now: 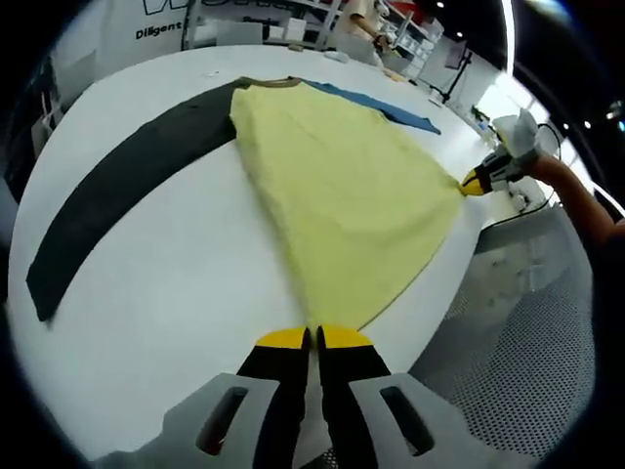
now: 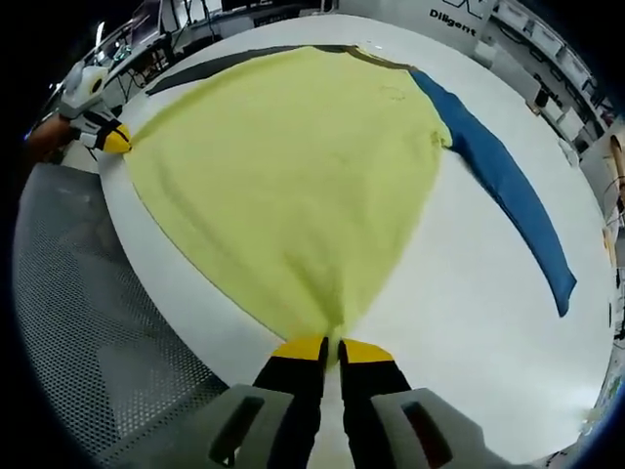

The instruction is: Fold the garment on the visible template until the final outline fits inside the template.

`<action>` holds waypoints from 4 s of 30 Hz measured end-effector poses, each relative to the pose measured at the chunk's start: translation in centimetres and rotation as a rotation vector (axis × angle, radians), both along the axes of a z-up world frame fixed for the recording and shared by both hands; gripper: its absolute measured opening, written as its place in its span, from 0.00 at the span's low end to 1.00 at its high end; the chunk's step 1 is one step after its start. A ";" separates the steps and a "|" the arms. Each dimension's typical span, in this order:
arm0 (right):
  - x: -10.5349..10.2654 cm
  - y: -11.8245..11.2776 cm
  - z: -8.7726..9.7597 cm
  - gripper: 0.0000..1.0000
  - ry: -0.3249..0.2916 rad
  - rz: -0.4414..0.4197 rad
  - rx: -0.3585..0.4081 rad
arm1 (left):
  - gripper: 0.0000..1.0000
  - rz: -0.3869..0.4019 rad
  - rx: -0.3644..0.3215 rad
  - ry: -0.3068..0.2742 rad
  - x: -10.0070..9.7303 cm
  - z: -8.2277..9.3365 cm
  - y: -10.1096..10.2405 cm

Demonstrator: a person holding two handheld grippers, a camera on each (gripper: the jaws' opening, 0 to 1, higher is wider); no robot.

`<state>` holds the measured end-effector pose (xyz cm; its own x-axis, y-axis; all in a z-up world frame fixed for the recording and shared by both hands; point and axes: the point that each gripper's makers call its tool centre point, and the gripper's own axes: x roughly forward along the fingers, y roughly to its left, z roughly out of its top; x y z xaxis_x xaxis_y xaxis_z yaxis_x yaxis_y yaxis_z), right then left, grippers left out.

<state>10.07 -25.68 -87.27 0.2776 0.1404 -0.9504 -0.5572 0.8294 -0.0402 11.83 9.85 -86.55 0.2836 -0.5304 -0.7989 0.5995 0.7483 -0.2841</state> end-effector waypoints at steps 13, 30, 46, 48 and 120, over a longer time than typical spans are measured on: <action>0.0 -0.6 0.2 0.12 -0.023 0.024 -0.032 | 0.18 -0.062 0.051 -0.057 -0.4 0.2 -0.1; 0.2 0.0 0.5 0.18 -0.046 0.020 0.006 | 0.41 0.006 -0.096 -0.295 1.8 7.1 -2.3; 2.3 0.5 3.2 0.19 -0.170 -0.059 0.129 | 0.43 0.200 -0.152 -0.513 3.6 9.9 -4.3; 3.5 -0.3 3.8 0.19 -0.224 -0.083 0.116 | 0.42 0.202 -0.139 -0.527 4.0 10.1 -4.1; 17.4 -28.4 1.7 0.00 -0.579 -0.920 0.061 | 0.22 0.157 -0.058 -0.474 4.8 7.2 -4.1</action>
